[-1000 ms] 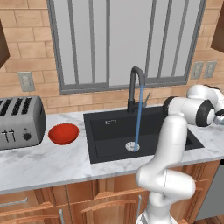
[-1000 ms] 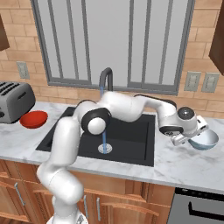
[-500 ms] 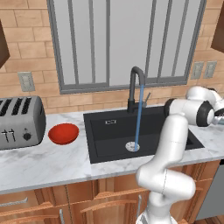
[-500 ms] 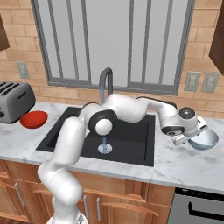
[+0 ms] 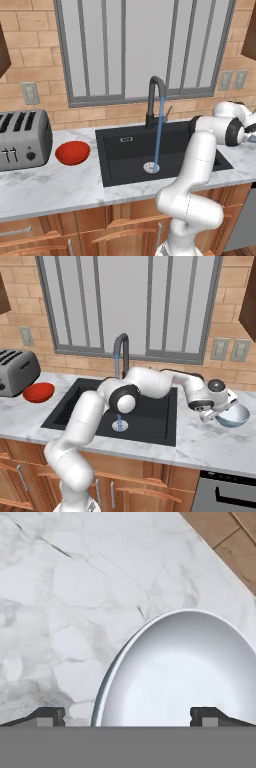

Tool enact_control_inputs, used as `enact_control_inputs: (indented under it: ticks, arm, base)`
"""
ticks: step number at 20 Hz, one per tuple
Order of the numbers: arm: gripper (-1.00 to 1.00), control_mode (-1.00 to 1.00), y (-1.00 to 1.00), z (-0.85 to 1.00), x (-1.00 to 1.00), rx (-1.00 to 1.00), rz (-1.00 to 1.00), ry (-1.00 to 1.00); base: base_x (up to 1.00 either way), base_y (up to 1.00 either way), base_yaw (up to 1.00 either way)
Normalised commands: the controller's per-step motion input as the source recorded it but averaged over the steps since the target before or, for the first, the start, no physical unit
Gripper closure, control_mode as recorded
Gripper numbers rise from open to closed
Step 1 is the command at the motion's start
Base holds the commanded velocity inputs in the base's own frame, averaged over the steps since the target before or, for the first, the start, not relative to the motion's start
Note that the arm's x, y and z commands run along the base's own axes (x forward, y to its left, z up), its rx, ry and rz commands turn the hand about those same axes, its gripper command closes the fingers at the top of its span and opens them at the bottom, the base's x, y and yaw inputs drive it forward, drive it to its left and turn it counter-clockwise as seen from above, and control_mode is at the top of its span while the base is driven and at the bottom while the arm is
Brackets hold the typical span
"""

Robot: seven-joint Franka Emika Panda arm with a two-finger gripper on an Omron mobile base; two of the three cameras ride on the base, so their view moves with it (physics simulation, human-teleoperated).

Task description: Rinse each bowl for a few seconds and place them down in the sink or on the counter.

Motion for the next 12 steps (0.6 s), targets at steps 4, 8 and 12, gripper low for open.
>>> enact_control_inputs:
  ticks: [4,8,12]
  arm:
    - [-1.0,-1.0,-0.12,-0.15,0.2,0.0,0.03,0.03]
    - [-1.0,-1.0,-0.12,-0.18,0.21,0.0,0.03,0.04]
    - [-1.0,-1.0,-0.14,-0.18,0.18,0.01,0.03,0.04]
  base:
    - [0.0,0.0,0.0]
    - [0.0,0.0,0.0]
    - [0.0,0.0,0.0]
